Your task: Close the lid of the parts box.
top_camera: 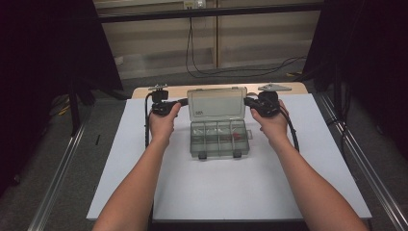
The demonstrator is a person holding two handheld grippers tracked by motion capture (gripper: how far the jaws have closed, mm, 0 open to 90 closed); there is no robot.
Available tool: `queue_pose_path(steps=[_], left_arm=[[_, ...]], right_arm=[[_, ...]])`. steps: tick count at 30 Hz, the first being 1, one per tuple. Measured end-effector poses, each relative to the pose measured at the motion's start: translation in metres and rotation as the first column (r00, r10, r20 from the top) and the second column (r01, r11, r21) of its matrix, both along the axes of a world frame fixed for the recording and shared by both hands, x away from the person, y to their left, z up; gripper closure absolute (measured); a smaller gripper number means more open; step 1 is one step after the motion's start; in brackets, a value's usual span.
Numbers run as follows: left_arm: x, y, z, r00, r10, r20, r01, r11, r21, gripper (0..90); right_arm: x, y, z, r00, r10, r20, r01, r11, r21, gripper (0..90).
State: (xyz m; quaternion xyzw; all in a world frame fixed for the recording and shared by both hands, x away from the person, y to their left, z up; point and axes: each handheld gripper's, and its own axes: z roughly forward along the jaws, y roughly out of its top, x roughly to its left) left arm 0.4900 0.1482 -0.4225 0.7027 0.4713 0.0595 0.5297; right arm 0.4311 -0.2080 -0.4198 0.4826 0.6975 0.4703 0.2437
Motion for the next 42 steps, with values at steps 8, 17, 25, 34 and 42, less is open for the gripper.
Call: queue_pose_path(steps=[8, 17, 25, 34, 42], left_arm=[[0.003, -0.005, -0.003, 0.9993, -0.016, -0.033, 0.015, 0.9993, -0.034, 90.0], [-0.001, -0.007, -0.001, 0.9994, -0.032, -0.016, 0.031, 0.9984, -0.048, 90.0], [-0.009, -0.006, -0.001, 0.9998, -0.011, 0.018, 0.012, 0.9995, -0.031, 90.0], [-0.022, -0.005, 0.000, 0.9988, -0.011, 0.047, 0.011, 0.9998, -0.016, 90.0], [-0.035, -0.005, 0.003, 0.9951, -0.032, 0.093, 0.033, 0.9995, 0.000, 90.0]], right_arm=[[-0.009, -0.003, -0.001, 0.9997, 0.021, 0.011, -0.021, 0.9997, 0.015, 85.6], [-0.016, -0.019, 0.003, 0.9937, 0.111, 0.017, -0.112, 0.9879, 0.107, 78.1], [-0.022, -0.042, 0.008, 0.9984, 0.055, -0.014, -0.052, 0.9857, 0.160, 90.0], [-0.020, -0.030, 0.009, 0.9977, 0.064, -0.020, -0.061, 0.9865, 0.152, 90.0], [-0.022, -0.025, 0.013, 0.9982, 0.056, -0.020, -0.052, 0.9867, 0.154, 90.0]])
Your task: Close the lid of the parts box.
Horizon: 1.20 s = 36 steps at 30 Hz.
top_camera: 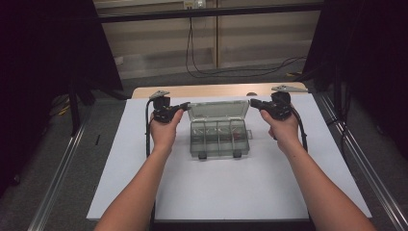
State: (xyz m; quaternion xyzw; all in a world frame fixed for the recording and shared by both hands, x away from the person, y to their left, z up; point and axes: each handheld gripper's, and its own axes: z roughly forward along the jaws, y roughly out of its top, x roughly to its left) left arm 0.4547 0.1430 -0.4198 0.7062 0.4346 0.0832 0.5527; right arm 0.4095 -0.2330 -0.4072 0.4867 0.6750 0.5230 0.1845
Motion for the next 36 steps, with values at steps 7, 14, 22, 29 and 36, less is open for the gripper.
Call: queue_pose_path(steps=[7, 14, 22, 29, 36], left_arm=[[-0.010, 0.000, 0.003, 0.9997, -0.018, 0.019, 0.018, 0.9998, 0.008, 90.0], [-0.020, 0.003, 0.000, 0.9994, -0.021, 0.026, 0.021, 0.9998, 0.006, 90.0], [-0.036, 0.008, -0.001, 0.9984, -0.031, 0.048, 0.030, 0.9995, 0.012, 90.0], [-0.049, 0.010, -0.004, 0.9973, -0.049, 0.055, 0.048, 0.9987, 0.018, 90.0], [-0.065, 0.007, -0.009, 0.9950, -0.065, 0.075, 0.063, 0.9976, 0.030, 90.0]], right_arm=[[-0.005, 0.005, 0.001, 0.9998, 0.017, 0.005, -0.017, 0.9999, -0.004, 90.0], [-0.014, 0.008, -0.002, 0.9994, 0.033, 0.013, -0.033, 0.9994, -0.013, 90.0], [-0.030, 0.011, -0.008, 0.9974, 0.068, 0.024, -0.067, 0.9973, -0.031, 90.0], [-0.044, 0.013, -0.010, 0.9957, 0.082, 0.042, -0.080, 0.9957, -0.046, 90.0], [-0.062, 0.019, -0.018, 0.9947, 0.085, 0.058, -0.080, 0.9932, -0.085, 90.0]])
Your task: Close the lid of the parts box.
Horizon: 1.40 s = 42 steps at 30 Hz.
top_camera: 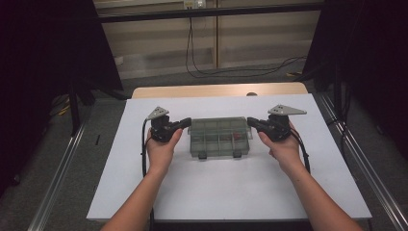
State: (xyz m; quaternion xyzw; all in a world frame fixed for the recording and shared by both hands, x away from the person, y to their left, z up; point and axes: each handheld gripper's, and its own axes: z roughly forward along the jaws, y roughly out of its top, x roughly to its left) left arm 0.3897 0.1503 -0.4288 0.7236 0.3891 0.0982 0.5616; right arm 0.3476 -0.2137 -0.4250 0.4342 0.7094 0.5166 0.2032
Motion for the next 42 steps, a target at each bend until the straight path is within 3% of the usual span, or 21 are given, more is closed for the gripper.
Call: queue_pose_path(steps=[8, 16, 25, 29, 31, 32, 42], left_arm=[[-0.014, -0.002, -0.006, 0.9996, -0.024, 0.015, 0.024, 0.9997, 0.007, 90.0], [-0.030, -0.005, -0.014, 0.9992, -0.026, 0.031, 0.024, 0.9986, 0.047, 90.0], [-0.040, -0.001, -0.021, 0.9989, -0.015, 0.043, 0.014, 0.9997, 0.020, 90.0], [-0.044, -0.001, -0.024, 0.9994, -0.013, 0.033, 0.012, 0.9997, 0.022, 90.0], [-0.046, -0.002, -0.027, 0.9997, -0.009, 0.020, 0.009, 1.0000, -0.001, 90.0], [-0.047, -0.002, -0.028, 0.9997, -0.008, 0.023, 0.007, 0.9997, 0.023, 90.0], [-0.052, -0.003, -0.034, 0.9994, 0.021, 0.026, -0.021, 0.9996, 0.018, 90.0]], right_arm=[[-0.016, 0.004, -0.008, 1.0000, -0.001, 0.000, 0.001, 1.0000, 0.007, 90.0], [-0.028, 0.007, -0.016, 1.0000, -0.009, 0.004, 0.009, 0.9999, 0.014, 90.0], [-0.034, 0.010, -0.024, 0.9999, 0.011, -0.005, -0.011, 0.9999, 0.006, 90.0], [-0.035, 0.011, -0.025, 1.0000, 0.007, -0.004, -0.007, 0.9999, 0.010, 90.0], [-0.036, 0.011, -0.026, 0.9999, 0.008, -0.007, -0.008, 0.9999, 0.012, 90.0], [-0.036, 0.012, -0.027, 0.9999, 0.006, -0.010, -0.006, 0.9999, 0.012, 90.0], [-0.040, 0.013, -0.034, 0.9997, 0.004, -0.022, -0.004, 0.9999, 0.010, 90.0]])
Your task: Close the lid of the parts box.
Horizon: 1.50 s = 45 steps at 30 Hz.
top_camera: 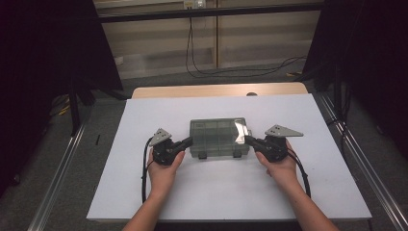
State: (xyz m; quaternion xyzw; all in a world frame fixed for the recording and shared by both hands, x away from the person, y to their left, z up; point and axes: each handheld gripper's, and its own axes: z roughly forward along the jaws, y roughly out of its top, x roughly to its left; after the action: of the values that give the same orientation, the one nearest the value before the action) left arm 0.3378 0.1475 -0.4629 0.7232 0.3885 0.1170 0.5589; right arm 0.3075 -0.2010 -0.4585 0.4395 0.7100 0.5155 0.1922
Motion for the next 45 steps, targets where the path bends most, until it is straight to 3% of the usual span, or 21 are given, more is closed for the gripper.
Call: queue_pose_path(steps=[1, 5, 15, 27, 30, 31, 32, 34, 36, 45], left_arm=[[0.000, 0.001, 0.000, 0.9999, -0.011, -0.001, 0.011, 0.9997, 0.023, 90.0], [-0.002, -0.002, -0.004, 1.0000, -0.009, 0.000, 0.009, 0.9999, 0.013, 90.0], [-0.005, -0.003, -0.008, 1.0000, 0.001, -0.003, -0.001, 0.9990, 0.045, 90.0], [-0.007, -0.004, -0.009, 0.9999, 0.006, 0.009, -0.006, 0.9997, 0.025, 90.0], [-0.008, -0.004, -0.009, 0.9999, 0.011, 0.013, -0.011, 0.9992, 0.039, 90.0], [-0.008, -0.004, -0.010, 0.9998, 0.014, 0.011, -0.015, 0.9992, 0.036, 90.0], [-0.008, -0.005, -0.010, 0.9999, 0.011, 0.001, -0.011, 0.9981, 0.060, 90.0], [-0.009, -0.005, -0.014, 1.0000, 0.006, 0.003, -0.006, 0.9985, 0.055, 90.0], [-0.009, -0.006, -0.013, 0.9999, 0.011, 0.007, -0.012, 0.9974, 0.072, 90.0], [-0.009, -0.006, -0.013, 0.9999, 0.015, 0.005, -0.015, 0.9980, 0.062, 90.0]], right_arm=[[0.000, 0.000, -0.001, 1.0000, -0.001, -0.002, 0.001, 1.0000, 0.001, 90.0], [-0.001, 0.001, -0.002, 1.0000, -0.007, -0.005, 0.007, 1.0000, -0.002, 90.0], [-0.003, 0.000, -0.008, 0.9999, -0.002, -0.013, 0.002, 0.9999, -0.011, 90.0], [-0.004, -0.001, -0.012, 1.0000, 0.006, -0.007, -0.006, 1.0000, 0.006, 90.0], [-0.003, -0.002, -0.012, 0.9999, -0.004, -0.012, 0.004, 0.9998, 0.020, 90.0], [-0.003, -0.002, -0.013, 1.0000, 0.001, -0.007, -0.001, 0.9999, 0.015, 90.0], [-0.004, -0.002, -0.013, 0.9999, 0.001, -0.013, 0.000, 0.9999, 0.015, 90.0], [-0.004, 0.000, -0.017, 0.9999, -0.002, -0.014, 0.002, 1.0000, -0.009, 90.0], [-0.005, 0.000, -0.019, 0.9999, -0.005, -0.010, 0.005, 0.9999, 0.016, 90.0], [-0.007, -0.001, -0.015, 0.9999, -0.013, -0.010, 0.013, 0.9997, 0.020, 90.0]])
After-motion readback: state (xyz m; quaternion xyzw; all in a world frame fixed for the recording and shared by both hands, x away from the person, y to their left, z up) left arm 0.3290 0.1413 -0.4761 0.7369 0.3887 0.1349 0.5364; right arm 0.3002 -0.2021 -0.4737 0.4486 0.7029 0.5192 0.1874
